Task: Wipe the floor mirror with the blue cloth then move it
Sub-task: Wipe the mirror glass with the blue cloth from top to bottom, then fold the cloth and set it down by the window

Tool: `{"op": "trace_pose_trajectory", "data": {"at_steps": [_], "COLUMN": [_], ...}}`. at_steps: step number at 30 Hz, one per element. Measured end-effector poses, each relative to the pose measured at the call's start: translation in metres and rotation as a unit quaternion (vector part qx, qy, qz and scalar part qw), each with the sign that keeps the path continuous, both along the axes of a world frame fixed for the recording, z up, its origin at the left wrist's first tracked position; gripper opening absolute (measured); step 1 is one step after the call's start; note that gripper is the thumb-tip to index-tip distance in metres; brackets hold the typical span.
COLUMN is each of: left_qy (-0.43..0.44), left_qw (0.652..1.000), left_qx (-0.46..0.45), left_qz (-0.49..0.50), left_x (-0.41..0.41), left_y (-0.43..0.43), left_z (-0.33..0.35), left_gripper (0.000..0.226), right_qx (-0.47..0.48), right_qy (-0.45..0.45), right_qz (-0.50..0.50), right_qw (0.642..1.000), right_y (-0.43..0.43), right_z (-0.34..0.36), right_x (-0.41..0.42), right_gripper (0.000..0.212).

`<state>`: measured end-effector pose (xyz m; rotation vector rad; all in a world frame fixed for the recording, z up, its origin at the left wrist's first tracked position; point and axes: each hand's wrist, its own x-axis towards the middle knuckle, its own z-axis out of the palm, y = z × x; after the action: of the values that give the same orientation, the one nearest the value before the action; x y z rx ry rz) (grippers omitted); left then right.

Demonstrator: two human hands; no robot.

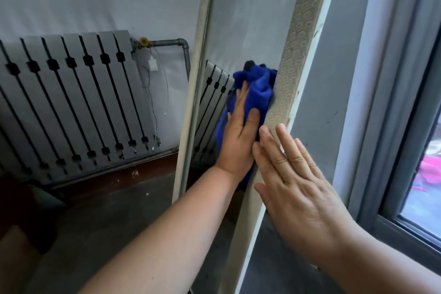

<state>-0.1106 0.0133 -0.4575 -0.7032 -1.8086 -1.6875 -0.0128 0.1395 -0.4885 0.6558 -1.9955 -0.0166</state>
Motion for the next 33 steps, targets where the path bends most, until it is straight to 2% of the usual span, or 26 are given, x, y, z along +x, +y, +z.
{"op": "trace_pose_trajectory", "data": {"at_steps": [3,7,9,11,13,15,16,20,22,24,26,29,33], "left_qy": [-0.017,-0.081,-0.157,-0.247,-0.294,-0.263,-0.228,-0.06,0.04,0.107,0.126,0.116,0.035], "left_qw": [0.995,0.982,0.971,0.946,0.919,0.915,0.923,0.962,0.975,0.982,0.985,0.991,0.999], "left_qx": [-0.056,-0.079,-0.041,0.046,0.161,0.237,0.243,0.198,0.162,0.117,0.086,0.056,-0.009], "left_qz": [0.075,0.151,0.176,0.203,0.207,0.194,0.193,0.18,0.149,0.106,0.074,0.038,-0.033], "left_x": [0.014,0.02,0.022,0.027,0.035,0.047,0.053,0.082,0.099,0.111,0.115,0.116,0.111], "left_y": [-0.007,-0.024,-0.027,-0.026,-0.023,-0.016,-0.009,0.032,0.053,0.072,0.087,0.105,0.128], "left_z": [-0.031,-0.071,-0.076,-0.069,-0.054,-0.031,-0.019,0.03,0.048,0.057,0.057,0.049,0.031], "left_gripper": [0.047,0.055,0.048,0.025,0.027,0.034,0.037,0.042,0.035,0.029,0.034,0.035,0.031], "right_qx": [-0.004,-0.007,-0.006,-0.008,-0.009,-0.01,-0.013,-0.071,-0.126,-0.2,-0.285,-0.412,-0.519], "right_qy": [-0.014,-0.029,-0.031,-0.034,-0.045,-0.058,-0.064,-0.107,-0.15,-0.208,-0.258,-0.27,-0.314], "right_qz": [-0.008,-0.013,-0.013,-0.017,-0.028,-0.044,-0.05,-0.022,0.027,0.104,0.178,0.274,0.321], "right_qw": [1.0,0.999,0.999,0.999,0.999,0.997,0.997,0.991,0.98,0.952,0.906,0.826,0.727], "right_y": [0.003,0.009,0.011,0.013,0.019,0.026,0.03,0.036,0.039,0.046,0.056,0.068,0.08], "right_z": [0.001,0.006,0.008,0.01,0.012,0.014,0.016,0.026,0.033,0.04,0.042,0.034,0.024], "right_x": [0.001,0.007,0.013,0.018,0.023,0.026,0.027,0.031,0.034,0.038,0.042,0.043,0.041], "right_gripper": [0.056,0.057,0.057,0.057,0.058,0.059,0.059,0.058,0.057,0.053,0.042,0.033,0.04]}}
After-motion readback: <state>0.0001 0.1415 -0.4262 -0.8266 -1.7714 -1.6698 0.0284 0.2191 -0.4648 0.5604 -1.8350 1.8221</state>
